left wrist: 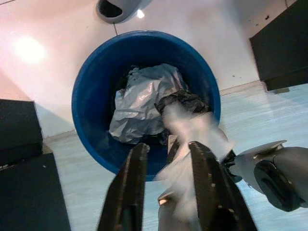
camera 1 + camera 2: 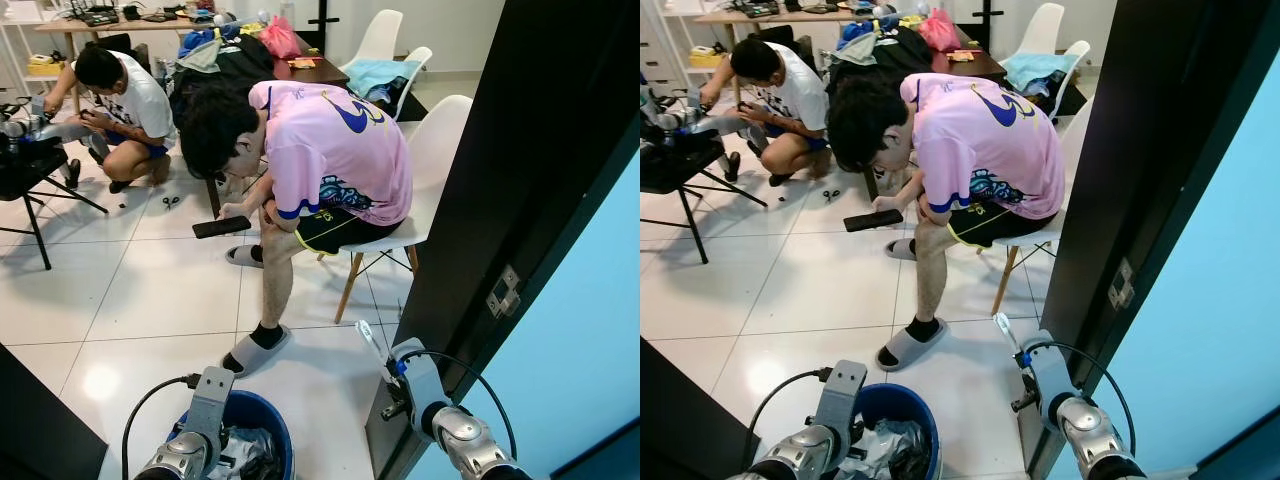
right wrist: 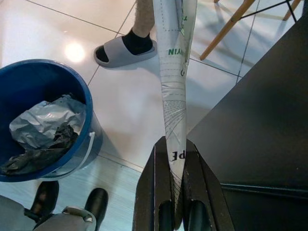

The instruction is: Clean up the room

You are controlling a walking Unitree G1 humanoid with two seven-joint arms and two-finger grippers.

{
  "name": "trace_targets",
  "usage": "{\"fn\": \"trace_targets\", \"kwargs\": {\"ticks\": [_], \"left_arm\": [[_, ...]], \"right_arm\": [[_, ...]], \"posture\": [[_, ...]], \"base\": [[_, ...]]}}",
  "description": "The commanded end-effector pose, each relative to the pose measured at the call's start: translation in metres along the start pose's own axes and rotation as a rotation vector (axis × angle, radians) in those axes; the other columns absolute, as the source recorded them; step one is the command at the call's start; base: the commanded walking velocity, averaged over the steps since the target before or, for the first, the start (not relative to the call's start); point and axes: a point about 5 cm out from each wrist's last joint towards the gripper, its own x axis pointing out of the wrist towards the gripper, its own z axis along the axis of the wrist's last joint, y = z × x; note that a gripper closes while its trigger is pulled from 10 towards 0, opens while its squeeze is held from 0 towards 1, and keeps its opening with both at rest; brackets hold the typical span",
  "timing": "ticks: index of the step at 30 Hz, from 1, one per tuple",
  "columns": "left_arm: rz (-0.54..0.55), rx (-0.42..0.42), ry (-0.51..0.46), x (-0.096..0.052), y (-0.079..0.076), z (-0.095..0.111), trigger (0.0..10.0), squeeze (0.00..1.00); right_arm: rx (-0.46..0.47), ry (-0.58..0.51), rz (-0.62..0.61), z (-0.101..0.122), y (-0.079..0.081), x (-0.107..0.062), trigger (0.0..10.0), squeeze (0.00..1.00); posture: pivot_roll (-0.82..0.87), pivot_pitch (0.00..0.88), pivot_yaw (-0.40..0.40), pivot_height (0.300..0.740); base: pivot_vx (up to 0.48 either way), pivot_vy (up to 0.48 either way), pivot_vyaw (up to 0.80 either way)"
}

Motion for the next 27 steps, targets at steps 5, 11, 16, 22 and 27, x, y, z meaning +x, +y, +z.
{"fn": "trace_targets", "kwargs": {"ticks": [5, 11, 16, 22, 27], "left_arm": [[0.072, 0.022, 0.039, -0.003, 0.016, -0.011, 10.0, 1.00], [0.111, 0.028, 0.046, -0.005, 0.022, -0.021, 10.0, 1.00], [0.133, 0.042, 0.069, -0.007, 0.027, -0.031, 10.0, 1.00], [0.155, 0.041, 0.094, -0.010, 0.030, -0.042, 10.0, 1.00], [0.185, 0.027, 0.115, -0.013, 0.034, -0.052, 10.0, 0.00]], "right_arm": [[-0.029, -0.016, 0.007, 0.003, 0.000, 0.000, 10.0, 0.00], [-0.036, -0.024, 0.014, 0.006, 0.002, 0.001, 10.0, 0.00], [-0.039, -0.028, 0.017, 0.007, 0.003, 0.002, 10.0, 0.00], [-0.026, -0.066, 0.057, 0.011, 0.007, 0.002, 10.0, 0.00], [-0.041, -0.095, 0.145, 0.019, 0.021, 0.005, 10.0, 0.00]], "posture": [[-0.28, 0.096, -0.033, 0.740], [-0.27, 0.092, -0.035, 0.740], [-0.27, 0.090, -0.033, 0.740], [-0.26, 0.089, -0.027, 0.740], [-0.24, 0.088, -0.027, 0.740]], "base": [[0.000, 0.000, 0.00], [0.000, 0.000, 0.00], [0.000, 0.000, 0.00], [0.000, 0.000, 0.00], [0.000, 0.000, 0.80]]}}
